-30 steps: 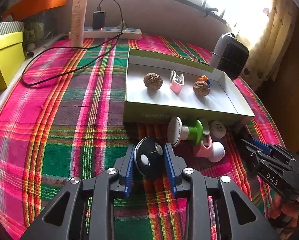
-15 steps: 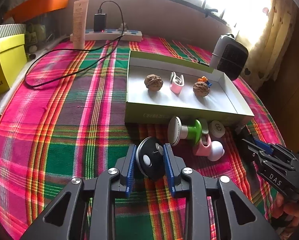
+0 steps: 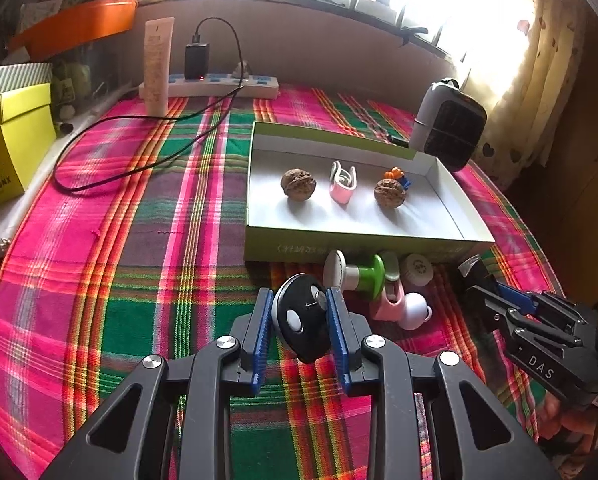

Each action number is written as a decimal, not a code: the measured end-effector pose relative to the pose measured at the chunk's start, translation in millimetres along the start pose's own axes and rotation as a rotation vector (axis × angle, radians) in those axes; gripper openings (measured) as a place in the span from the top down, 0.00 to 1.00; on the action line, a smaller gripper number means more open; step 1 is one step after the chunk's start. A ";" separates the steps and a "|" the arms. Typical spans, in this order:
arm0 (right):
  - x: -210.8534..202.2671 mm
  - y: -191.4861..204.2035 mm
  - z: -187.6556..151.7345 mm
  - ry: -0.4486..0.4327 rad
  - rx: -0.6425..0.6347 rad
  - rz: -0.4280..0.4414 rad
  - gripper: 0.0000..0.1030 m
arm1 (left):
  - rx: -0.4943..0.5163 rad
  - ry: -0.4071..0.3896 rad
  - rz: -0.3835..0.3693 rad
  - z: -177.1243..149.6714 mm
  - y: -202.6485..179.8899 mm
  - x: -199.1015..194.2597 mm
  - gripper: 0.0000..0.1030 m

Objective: Organize objects
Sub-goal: 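Carry the black round object in the left tool over the tray while the right tool carries the device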

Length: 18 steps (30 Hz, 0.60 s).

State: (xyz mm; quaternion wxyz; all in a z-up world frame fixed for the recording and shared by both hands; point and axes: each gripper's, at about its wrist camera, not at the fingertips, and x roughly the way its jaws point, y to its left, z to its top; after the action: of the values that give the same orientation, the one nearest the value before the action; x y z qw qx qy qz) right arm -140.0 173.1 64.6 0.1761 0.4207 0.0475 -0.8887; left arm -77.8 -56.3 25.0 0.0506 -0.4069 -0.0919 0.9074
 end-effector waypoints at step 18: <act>-13.0 2.3 27.4 -0.044 -0.003 0.041 0.73 | 0.020 -0.040 -0.020 27.6 -7.3 -8.3 0.76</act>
State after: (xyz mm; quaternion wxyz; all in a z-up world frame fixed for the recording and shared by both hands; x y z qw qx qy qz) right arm -151.6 168.2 92.3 0.1957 0.4016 0.0363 -0.8939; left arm -92.8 -54.1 50.6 0.0622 -0.3873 -0.0877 0.9157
